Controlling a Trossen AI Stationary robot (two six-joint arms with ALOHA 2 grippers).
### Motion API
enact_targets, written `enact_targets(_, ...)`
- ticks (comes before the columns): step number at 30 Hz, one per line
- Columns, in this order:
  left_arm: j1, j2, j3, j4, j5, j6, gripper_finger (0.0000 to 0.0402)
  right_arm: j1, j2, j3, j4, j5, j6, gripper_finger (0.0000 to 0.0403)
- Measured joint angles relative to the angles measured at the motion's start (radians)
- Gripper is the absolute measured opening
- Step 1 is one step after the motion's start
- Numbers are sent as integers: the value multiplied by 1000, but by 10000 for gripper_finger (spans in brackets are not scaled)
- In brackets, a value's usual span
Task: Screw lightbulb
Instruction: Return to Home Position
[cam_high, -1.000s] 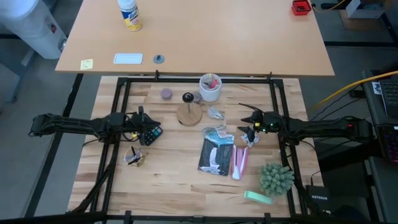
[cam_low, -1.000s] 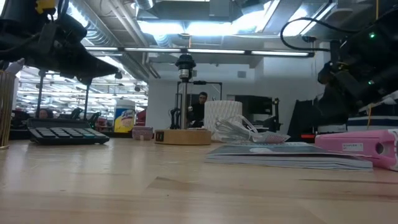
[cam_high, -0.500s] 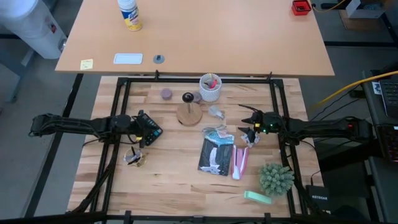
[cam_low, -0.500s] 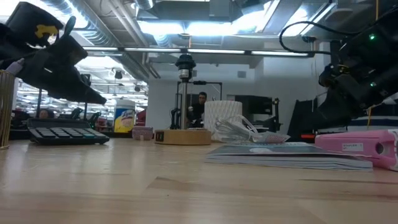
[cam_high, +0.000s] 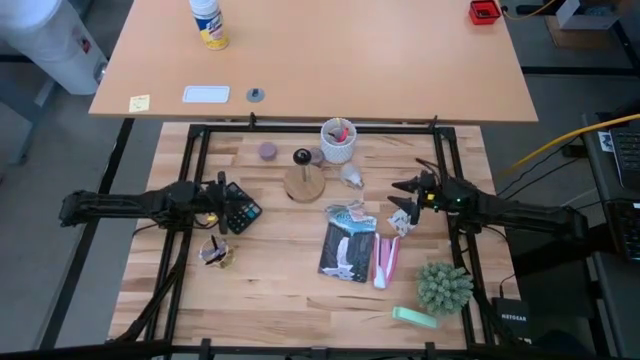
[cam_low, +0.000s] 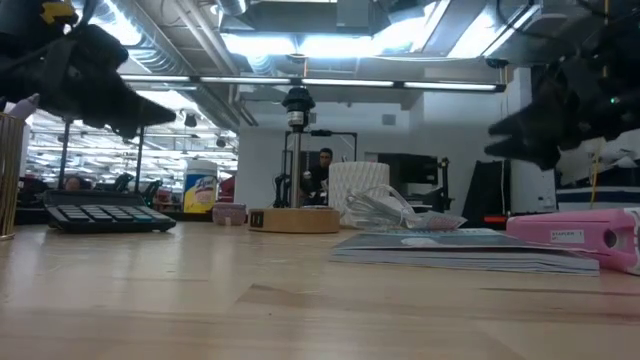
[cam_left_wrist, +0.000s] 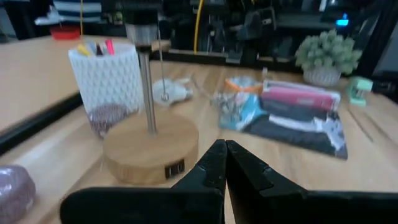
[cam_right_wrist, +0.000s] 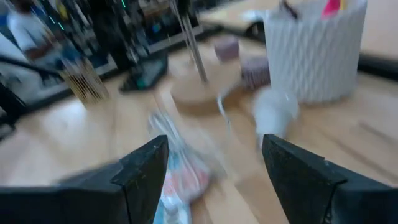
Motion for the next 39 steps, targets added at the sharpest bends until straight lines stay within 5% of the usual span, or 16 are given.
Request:
enact_targets(15, 0, -197, 0, 2, 1, 0, 1, 0, -261, -1, 1, 0, 0, 266)
enact_targets(39, 0, -190, -1, 1, 1, 0, 1, 0, -258, -1, 1, 1, 0, 266)
